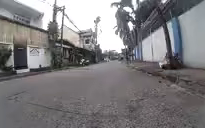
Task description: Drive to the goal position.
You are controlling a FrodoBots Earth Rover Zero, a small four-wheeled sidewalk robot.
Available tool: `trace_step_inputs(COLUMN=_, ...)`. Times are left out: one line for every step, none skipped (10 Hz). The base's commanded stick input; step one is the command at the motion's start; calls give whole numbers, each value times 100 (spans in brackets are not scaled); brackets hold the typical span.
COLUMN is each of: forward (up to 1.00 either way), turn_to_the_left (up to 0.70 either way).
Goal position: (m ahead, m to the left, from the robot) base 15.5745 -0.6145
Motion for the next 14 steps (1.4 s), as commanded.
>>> trace_step_inputs(forward=100, turn_to_the_left=-33)
trace_step_inputs(forward=100, turn_to_the_left=-39)
trace_step_inputs(forward=100, turn_to_the_left=-39)
trace_step_inputs(forward=100, turn_to_the_left=-18)
trace_step_inputs(forward=100, turn_to_the_left=1)
trace_step_inputs(forward=100, turn_to_the_left=1)
trace_step_inputs(forward=100, turn_to_the_left=-39)
trace_step_inputs(forward=100, turn_to_the_left=-39)
trace_step_inputs(forward=100, turn_to_the_left=-39)
trace_step_inputs(forward=100, turn_to_the_left=-39)
trace_step_inputs(forward=100, turn_to_the_left=-31)
trace_step_inputs(forward=100, turn_to_the_left=-10)
trace_step_inputs(forward=100, turn_to_the_left=1)
trace_step_inputs(forward=100, turn_to_the_left=1)
